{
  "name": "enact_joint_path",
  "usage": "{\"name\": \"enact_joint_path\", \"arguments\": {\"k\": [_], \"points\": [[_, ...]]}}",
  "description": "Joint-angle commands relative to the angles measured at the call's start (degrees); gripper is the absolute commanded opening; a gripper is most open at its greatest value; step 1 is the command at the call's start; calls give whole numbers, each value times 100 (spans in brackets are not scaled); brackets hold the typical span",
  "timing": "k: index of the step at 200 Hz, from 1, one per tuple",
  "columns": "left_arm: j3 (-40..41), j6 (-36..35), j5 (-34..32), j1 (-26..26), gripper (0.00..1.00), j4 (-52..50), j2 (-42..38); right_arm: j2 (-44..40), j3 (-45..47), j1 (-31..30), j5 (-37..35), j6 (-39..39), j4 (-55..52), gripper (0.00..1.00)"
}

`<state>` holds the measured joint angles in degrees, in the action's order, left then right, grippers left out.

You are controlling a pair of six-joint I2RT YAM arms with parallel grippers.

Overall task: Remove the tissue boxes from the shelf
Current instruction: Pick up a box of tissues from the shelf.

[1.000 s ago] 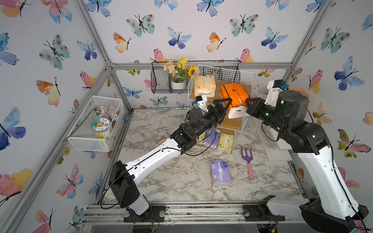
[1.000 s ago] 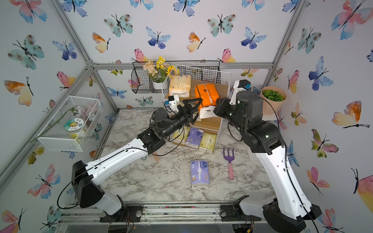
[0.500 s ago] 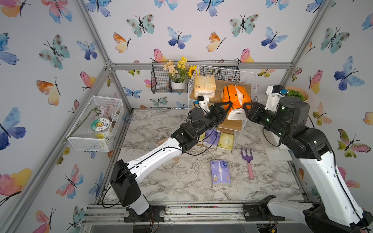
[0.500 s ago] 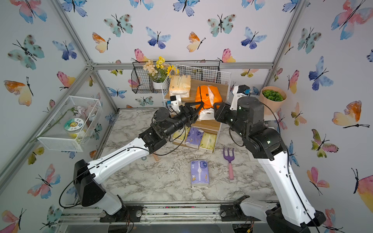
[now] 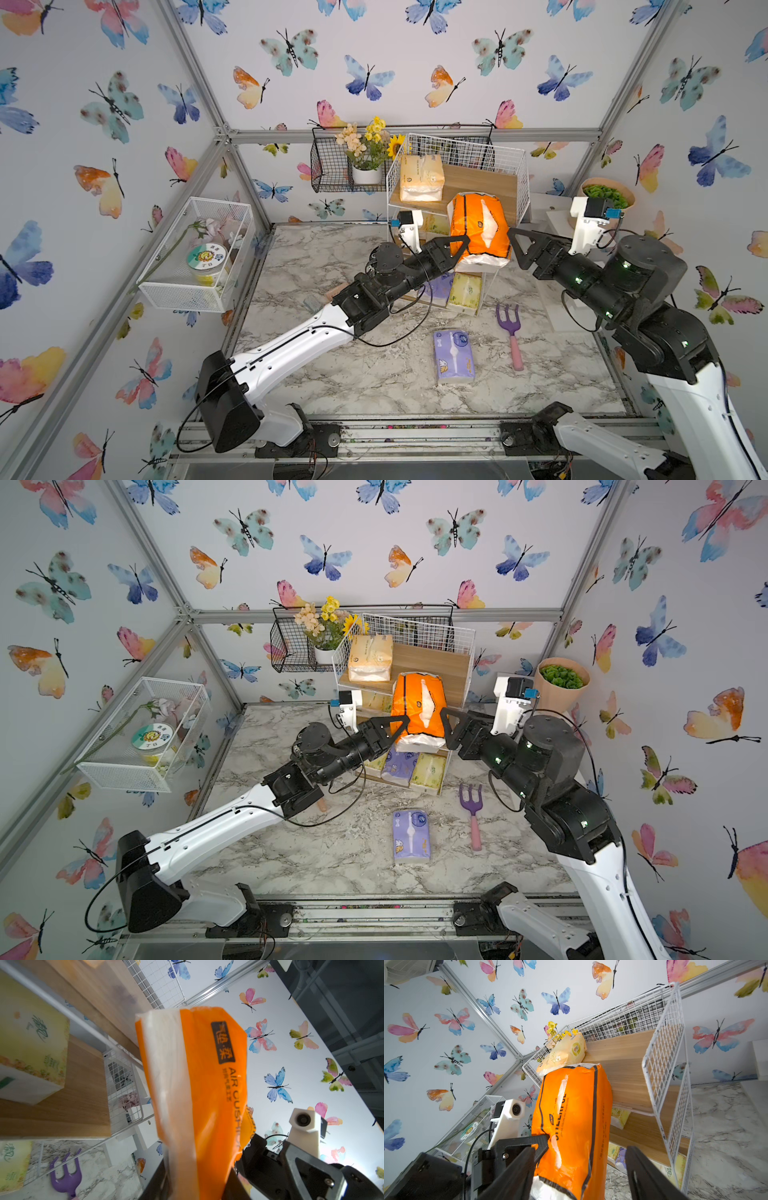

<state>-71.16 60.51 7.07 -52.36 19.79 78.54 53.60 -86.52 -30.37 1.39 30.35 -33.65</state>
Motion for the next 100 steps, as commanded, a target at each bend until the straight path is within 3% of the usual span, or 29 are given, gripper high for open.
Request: {"name": "enact_joint_path", "arguments": {"k": [1, 41, 100], "points": [[490, -544, 484, -12, 30, 139, -536, -209, 287, -13, 235, -165, 380, 72], [1476, -852, 717, 12, 28, -282, -1547, -636, 985, -13, 317, -74, 673, 71], [2702, -757, 565, 294, 28, -2106, -3148, -1016, 2157, -13, 717, 477, 388, 69]]}}
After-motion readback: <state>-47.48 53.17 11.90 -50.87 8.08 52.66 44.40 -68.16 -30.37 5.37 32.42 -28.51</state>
